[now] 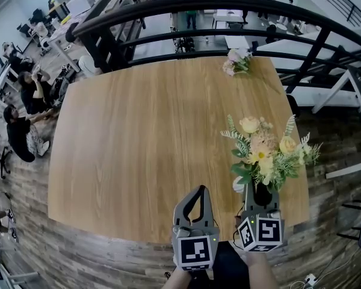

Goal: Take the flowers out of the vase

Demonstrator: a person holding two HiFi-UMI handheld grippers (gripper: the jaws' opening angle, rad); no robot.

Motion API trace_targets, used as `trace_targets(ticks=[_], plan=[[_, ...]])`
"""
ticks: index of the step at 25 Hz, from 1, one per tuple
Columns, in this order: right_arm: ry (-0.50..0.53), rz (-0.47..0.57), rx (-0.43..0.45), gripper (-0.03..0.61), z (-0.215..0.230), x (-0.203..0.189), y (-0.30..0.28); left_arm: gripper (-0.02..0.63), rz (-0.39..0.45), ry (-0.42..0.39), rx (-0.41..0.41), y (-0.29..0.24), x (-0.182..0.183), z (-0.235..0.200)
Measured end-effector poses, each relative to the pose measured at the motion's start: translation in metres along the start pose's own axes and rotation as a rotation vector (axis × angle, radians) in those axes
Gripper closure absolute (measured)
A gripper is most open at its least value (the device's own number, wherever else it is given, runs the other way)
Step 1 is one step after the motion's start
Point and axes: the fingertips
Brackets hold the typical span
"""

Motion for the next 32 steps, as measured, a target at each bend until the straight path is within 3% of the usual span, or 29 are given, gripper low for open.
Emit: trace_targets(ticks=[8, 12, 17, 32], plan=[[-0.010, 0.016, -0.004, 0.538, 0.005, 0.001, 0.001, 0.598, -0.022, 0.013, 0.003, 0.002, -0.002, 0.004], [-0.005, 0.036, 0.003, 0.538, 0.003, 0.004, 0.002, 0.598, 0.024, -0.018, 0.003, 0.002, 0.001, 0.003], [0.001, 0.058, 0.002, 0.538, 0.004, 0.012, 0.005, 0.598, -0.012, 0.018, 0.004, 0.006, 0.000, 0.006], [0.006, 0.131, 0.002, 0.538, 0.004, 0.054, 0.012, 0.598, 0.076, 0.004, 0.018, 0.012, 0.025, 0.002]])
Point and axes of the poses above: the fingertips, and each gripper's own axes: y backward along the fingers, z to its right, x out of its top, and after that the axes turned 5 degrees about -x, right-handed
